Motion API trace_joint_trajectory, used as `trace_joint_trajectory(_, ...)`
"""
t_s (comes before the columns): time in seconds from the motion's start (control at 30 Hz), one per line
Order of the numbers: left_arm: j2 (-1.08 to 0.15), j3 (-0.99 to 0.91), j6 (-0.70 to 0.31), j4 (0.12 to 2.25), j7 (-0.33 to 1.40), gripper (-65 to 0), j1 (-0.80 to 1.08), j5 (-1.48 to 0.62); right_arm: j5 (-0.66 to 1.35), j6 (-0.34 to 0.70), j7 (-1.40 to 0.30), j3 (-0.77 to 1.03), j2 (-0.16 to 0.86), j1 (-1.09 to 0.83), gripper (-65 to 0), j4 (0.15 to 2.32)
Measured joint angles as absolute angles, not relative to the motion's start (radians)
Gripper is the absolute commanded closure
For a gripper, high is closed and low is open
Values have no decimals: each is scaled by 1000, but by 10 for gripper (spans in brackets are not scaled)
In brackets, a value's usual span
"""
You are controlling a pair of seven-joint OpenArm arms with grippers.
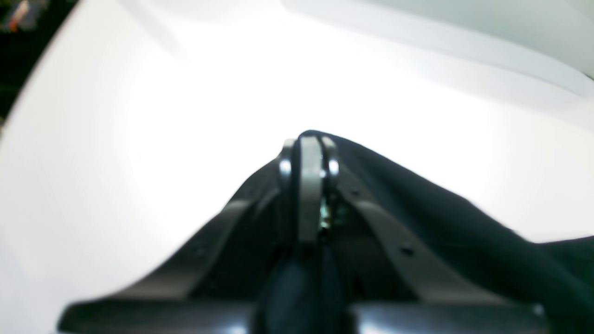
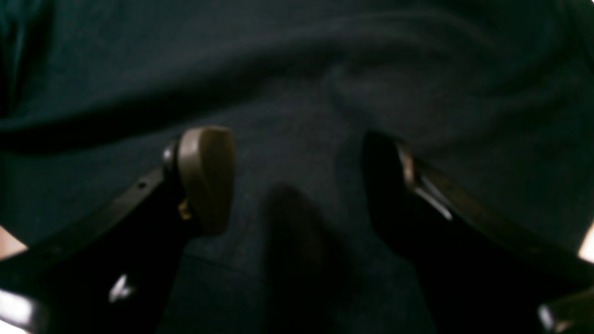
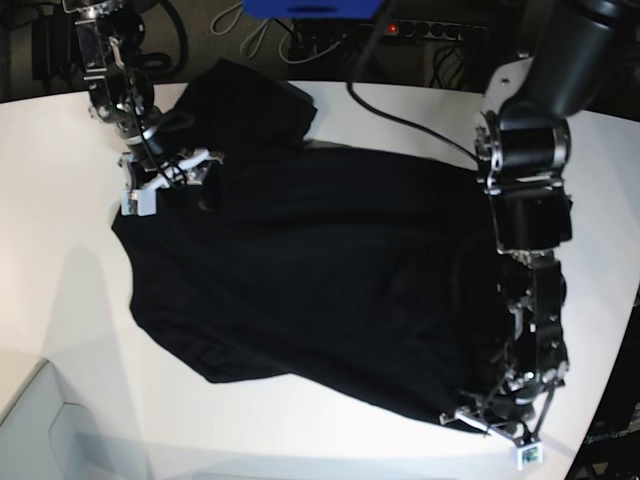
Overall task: Layout the t-shirt on the table in an organized manner, then fold the t-shirt properly
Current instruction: 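Pull the shirt hem outward with the left gripper to spread it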
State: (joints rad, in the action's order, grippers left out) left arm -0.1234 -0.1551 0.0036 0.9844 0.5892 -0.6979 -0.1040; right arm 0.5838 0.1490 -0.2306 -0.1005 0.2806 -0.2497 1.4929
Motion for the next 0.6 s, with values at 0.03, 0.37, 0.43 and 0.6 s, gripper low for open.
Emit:
trace_joint_trajectory(0.03,-135,-113,4,930,555,-34,-717,-103,584,149,-233,-100,280,-250,-434,1493)
trace_joint_trajectory(0.37,-212,100,6,677,277,-462,-759,-109,583,149,-223,-99,280,-270,-434,1499)
trace_joint_trajectory(0.43,-217,71,9,786,332,-450,-751,-113,583,149,-223,-96,280,-270,-434,1499)
trace_joint_trajectory(0.6,-186,-7,9,1118,536,-398,-598,-111,580,147,-255,-93,287,-279,-434,1539)
